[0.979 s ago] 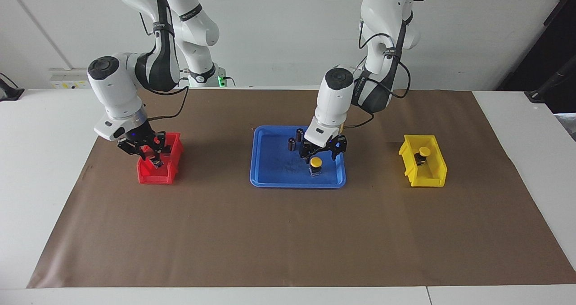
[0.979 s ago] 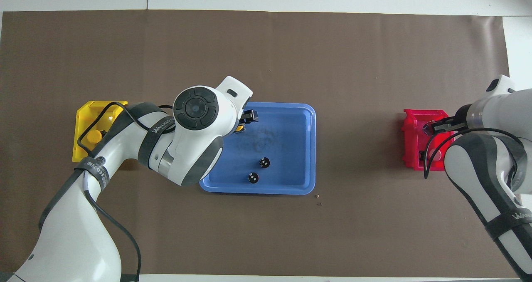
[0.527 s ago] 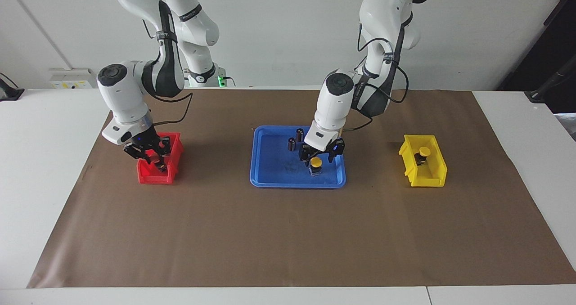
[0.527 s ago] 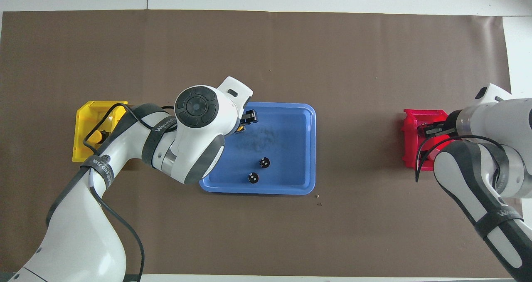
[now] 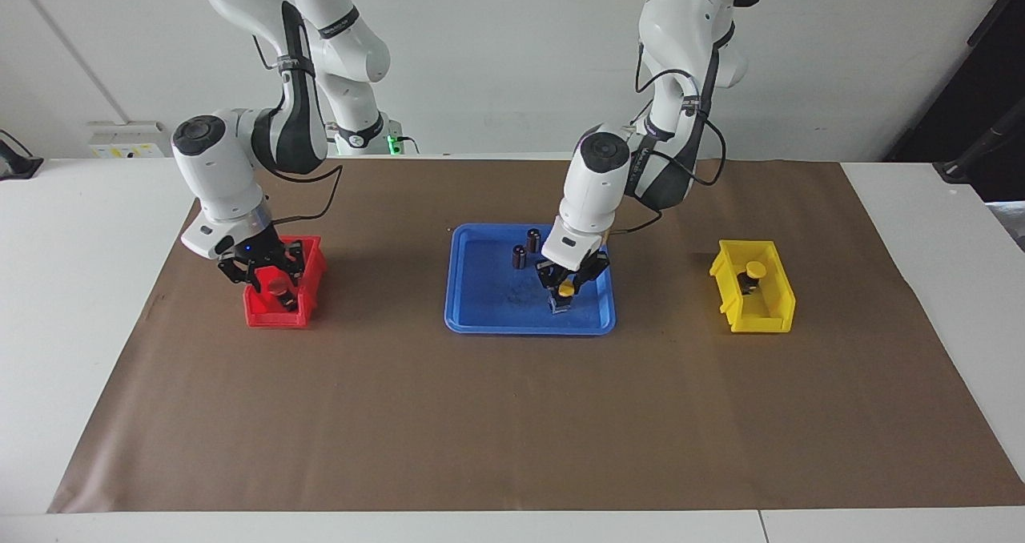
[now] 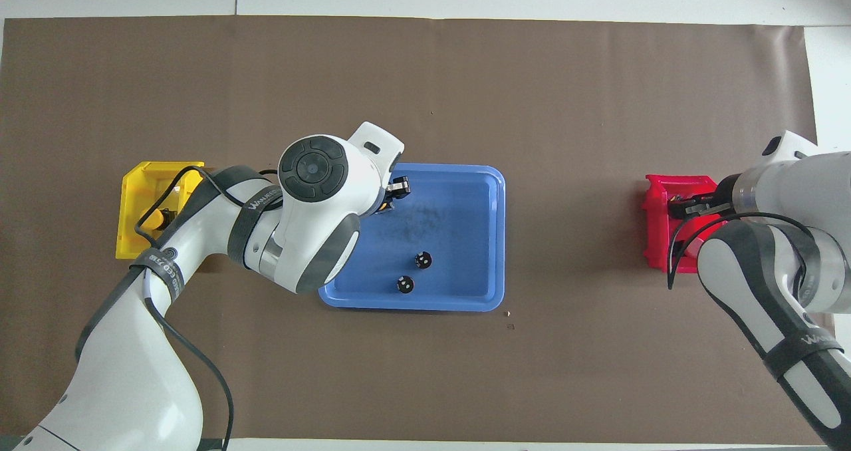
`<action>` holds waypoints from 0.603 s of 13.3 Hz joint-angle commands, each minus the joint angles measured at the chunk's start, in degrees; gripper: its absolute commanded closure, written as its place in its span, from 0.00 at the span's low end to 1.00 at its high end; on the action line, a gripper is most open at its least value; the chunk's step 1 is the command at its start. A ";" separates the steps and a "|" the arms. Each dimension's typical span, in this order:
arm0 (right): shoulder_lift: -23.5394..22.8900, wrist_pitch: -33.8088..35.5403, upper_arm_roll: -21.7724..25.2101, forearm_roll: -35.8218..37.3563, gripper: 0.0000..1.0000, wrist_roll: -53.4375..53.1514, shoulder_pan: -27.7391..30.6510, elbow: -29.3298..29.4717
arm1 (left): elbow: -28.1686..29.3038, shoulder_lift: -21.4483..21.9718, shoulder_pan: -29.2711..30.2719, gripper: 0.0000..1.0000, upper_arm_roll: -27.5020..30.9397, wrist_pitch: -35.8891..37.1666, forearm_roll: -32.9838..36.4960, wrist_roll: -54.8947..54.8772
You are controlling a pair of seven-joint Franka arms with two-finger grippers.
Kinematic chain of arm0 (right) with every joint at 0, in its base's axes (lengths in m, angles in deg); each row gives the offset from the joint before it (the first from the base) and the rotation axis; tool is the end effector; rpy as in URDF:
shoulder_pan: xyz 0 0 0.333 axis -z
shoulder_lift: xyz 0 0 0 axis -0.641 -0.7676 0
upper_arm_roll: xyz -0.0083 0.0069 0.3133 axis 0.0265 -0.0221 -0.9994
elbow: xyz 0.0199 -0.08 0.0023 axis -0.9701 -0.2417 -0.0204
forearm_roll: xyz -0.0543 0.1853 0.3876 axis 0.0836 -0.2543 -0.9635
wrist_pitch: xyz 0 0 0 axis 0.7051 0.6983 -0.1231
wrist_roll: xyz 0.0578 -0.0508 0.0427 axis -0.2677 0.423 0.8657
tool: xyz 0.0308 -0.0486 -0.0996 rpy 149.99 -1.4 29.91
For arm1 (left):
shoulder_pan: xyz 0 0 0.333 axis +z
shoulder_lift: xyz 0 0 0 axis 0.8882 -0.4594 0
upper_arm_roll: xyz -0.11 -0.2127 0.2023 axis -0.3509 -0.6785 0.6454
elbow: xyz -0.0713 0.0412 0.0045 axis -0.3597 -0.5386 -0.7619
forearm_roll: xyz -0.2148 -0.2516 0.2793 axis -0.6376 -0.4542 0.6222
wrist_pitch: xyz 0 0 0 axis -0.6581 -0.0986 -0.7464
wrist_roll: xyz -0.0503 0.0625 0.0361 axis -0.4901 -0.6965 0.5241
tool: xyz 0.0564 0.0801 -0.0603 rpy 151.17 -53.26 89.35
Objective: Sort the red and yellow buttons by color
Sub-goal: 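Reach the left gripper into the tray and grasp the last yellow button, then carry the yellow button with the left gripper over the yellow bin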
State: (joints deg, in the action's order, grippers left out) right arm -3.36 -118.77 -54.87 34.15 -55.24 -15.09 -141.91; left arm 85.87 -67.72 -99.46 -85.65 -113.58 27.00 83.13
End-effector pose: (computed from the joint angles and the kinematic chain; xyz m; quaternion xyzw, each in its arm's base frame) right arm 0.5649 -0.0609 0.3317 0.9924 0.1151 0.0390 0.0202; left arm 0.5371 -0.4015 0.3260 0.9962 0.0650 0.0245 0.0534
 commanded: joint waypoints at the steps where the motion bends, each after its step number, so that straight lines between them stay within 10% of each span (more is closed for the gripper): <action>1: -0.55 9.69 -0.55 -1.34 0.29 0.99 0.72 7.76 | -7.18 -0.72 0.76 0.98 0.93 7.13 -2.74 0.21; 5: 0.94 29.81 -0.99 -1.34 0.00 -2.95 0.45 22.61 | -12.57 0.85 7.34 0.99 2.33 19.89 -0.73 -9.23; 8: 1.65 41.69 -1.16 -1.26 0.00 -5.60 0.36 32.98 | -15.99 1.13 16.12 0.99 3.04 27.20 1.64 -26.55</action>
State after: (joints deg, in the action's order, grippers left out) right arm -1.18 -83.20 -55.37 34.10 -59.24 -15.28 -115.17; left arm 72.15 -66.82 -87.90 -82.47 -90.87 26.70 64.87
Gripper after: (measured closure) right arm 0.000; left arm 0.586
